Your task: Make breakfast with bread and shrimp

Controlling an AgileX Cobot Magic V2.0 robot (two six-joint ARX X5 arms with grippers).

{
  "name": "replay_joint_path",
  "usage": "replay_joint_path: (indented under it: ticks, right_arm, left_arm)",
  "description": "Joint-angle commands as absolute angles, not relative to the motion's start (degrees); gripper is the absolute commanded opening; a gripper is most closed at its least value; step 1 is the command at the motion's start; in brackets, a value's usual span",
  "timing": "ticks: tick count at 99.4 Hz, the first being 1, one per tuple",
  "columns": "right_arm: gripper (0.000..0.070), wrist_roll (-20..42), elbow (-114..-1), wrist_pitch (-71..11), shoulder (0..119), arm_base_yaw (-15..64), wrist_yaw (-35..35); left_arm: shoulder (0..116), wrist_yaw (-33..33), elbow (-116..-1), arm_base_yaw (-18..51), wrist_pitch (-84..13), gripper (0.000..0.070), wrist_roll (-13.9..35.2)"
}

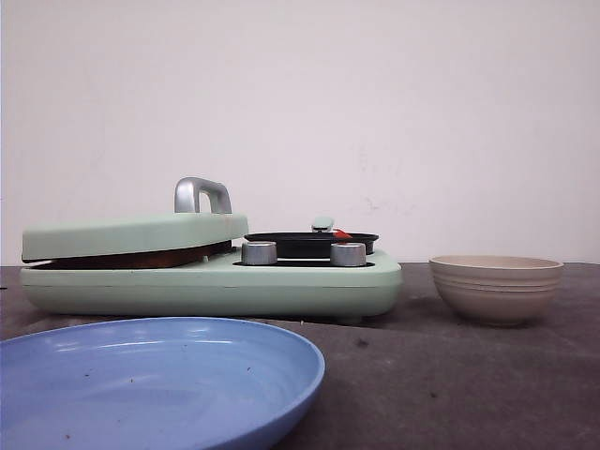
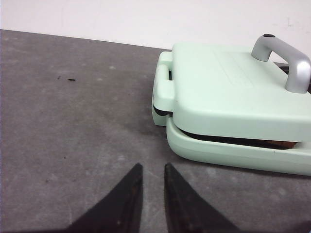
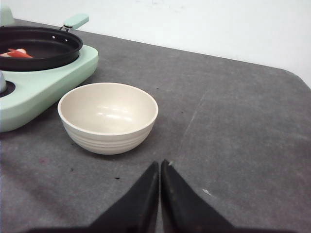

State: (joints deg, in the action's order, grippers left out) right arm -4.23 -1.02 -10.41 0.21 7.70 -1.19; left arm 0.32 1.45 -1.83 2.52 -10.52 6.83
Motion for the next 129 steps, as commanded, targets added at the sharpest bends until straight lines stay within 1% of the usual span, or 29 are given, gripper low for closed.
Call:
replay_joint_path:
  ticks: [1, 17, 35, 129]
  right_arm:
    - [0.0, -3.0, -0.7, -10.8, 0.2, 7.7, -0.8]
    - [0.0, -3.0, -0.7, -10.7, 0.2, 7.7, -0.9]
    - [0.0, -3.0, -0.7, -8.7, 0.2, 7.7, -1.3]
    - [0.0, -3.0, -0.7, -8.7, 0.2, 7.7, -1.3]
  left_arm:
    - [0.3, 1.5, -0.8, 2.6, -10.7, 0.0, 6.9]
    - [0.3, 1.5, -0.8, 2.6, -10.7, 0.0, 6.9]
    - [0.3, 1.5, -0.8, 2.6, -10.7, 0.0, 6.9]
    - [0.3, 1.5, -0.8, 2.6, -10.7, 0.0, 6.9]
